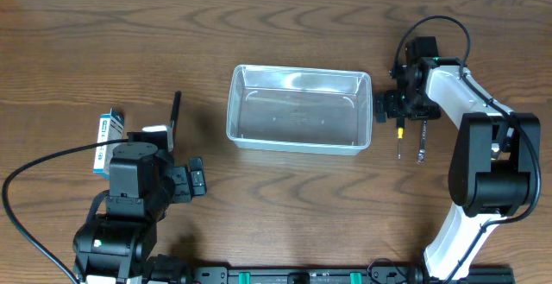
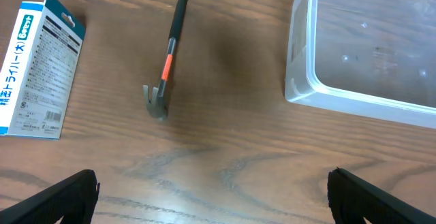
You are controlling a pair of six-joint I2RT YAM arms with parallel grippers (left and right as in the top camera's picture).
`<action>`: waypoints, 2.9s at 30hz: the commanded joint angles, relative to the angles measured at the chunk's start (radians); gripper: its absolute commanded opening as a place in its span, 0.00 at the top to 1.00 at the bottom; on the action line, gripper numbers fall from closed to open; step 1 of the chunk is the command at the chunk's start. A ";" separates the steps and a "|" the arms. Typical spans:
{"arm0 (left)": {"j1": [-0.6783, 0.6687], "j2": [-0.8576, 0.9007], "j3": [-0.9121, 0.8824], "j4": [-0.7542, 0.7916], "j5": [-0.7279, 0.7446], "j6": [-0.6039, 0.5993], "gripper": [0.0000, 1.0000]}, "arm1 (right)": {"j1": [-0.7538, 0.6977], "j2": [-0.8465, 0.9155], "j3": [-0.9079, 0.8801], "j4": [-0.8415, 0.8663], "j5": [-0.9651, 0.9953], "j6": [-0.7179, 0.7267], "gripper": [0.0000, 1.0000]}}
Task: Pack container
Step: 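Lower the right gripper over the black-and-yellow screwdriver handle, then close the right gripper on the screwdriver handle and lift it, then carry the screwdriver into the clear container and release it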
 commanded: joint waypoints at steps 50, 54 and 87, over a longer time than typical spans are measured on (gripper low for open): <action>0.000 -0.001 0.021 -0.003 -0.007 -0.013 0.02 | 0.006 0.072 -0.019 -0.075 -0.022 0.157 0.87; 0.000 -0.001 0.021 -0.003 -0.007 -0.013 0.02 | 0.006 0.072 -0.019 -0.060 -0.022 0.157 0.99; 0.000 -0.001 0.021 -0.003 -0.008 -0.013 0.02 | 0.502 -0.208 0.305 -0.293 -0.247 -0.873 0.99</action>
